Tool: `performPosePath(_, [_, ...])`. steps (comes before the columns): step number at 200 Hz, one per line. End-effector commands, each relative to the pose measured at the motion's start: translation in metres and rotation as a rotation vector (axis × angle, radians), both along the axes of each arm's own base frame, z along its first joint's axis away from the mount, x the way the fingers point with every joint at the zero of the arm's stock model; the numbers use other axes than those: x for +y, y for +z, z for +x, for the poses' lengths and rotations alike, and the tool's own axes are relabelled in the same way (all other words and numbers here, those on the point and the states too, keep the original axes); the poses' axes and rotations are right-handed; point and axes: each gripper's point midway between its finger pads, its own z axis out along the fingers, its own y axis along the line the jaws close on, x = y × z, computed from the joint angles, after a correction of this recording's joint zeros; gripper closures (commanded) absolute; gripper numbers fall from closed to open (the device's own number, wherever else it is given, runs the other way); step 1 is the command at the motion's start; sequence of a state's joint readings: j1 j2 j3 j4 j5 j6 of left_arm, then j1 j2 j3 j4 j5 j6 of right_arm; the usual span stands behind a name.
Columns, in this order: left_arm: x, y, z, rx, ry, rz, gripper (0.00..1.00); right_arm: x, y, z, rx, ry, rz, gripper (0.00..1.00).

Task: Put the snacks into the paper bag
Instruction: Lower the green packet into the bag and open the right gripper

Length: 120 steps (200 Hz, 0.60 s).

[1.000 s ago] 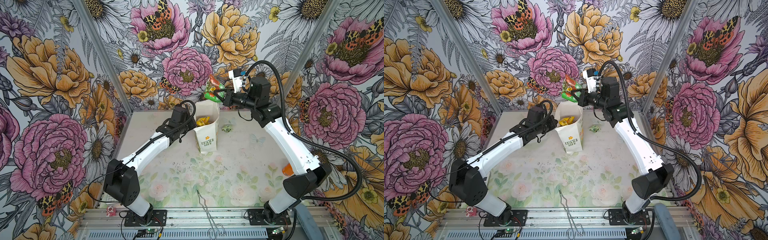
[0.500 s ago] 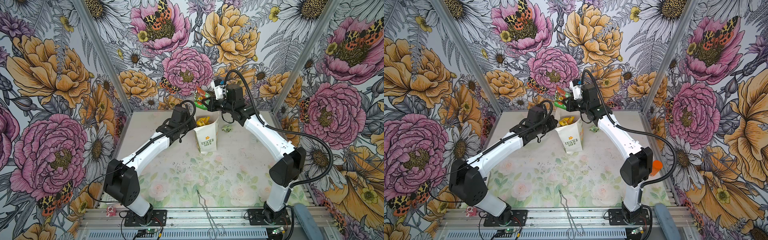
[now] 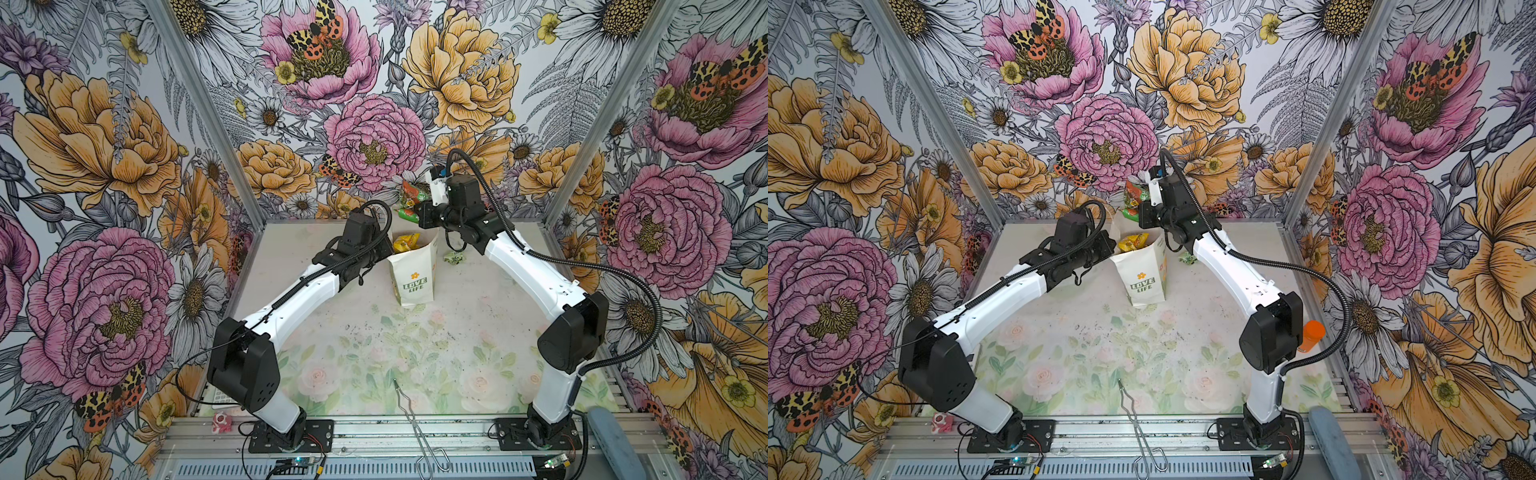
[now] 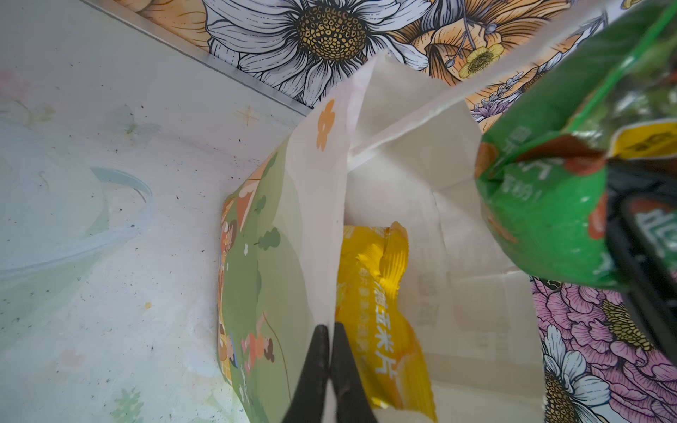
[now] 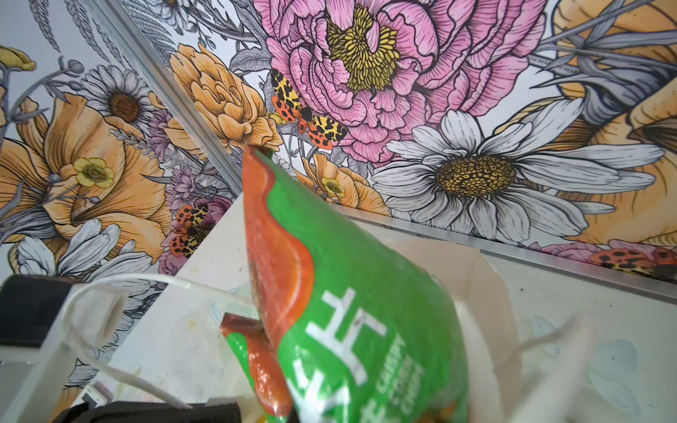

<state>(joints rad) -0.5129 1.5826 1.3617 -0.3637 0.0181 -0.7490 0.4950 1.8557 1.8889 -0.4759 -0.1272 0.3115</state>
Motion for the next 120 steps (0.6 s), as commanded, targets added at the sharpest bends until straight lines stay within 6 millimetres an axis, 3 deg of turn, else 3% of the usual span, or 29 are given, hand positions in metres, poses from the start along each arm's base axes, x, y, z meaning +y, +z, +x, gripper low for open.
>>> performPosePath(1, [-0.003, 0.01, 0.004, -0.022, -0.02, -0.002, 1.0, -0.002, -0.011, 0.002, -0.01, -0.028, -0.07, 1.0])
performPosePath(39, [-0.004, 0.008, 0.004, -0.018, -0.021, 0.0, 1.0, -0.002, -0.021, 0.005, -0.009, -0.048, -0.118, 1.0])
performPosePath(79, [-0.003, 0.007, 0.004, -0.018, -0.02, 0.003, 1.0, -0.004, -0.019, 0.004, -0.016, -0.061, -0.129, 0.67])
performPosePath(120, [-0.002, 0.007, 0.005, -0.018, -0.015, 0.005, 1.0, 0.001, -0.011, -0.007, -0.025, -0.014, -0.118, 0.54])
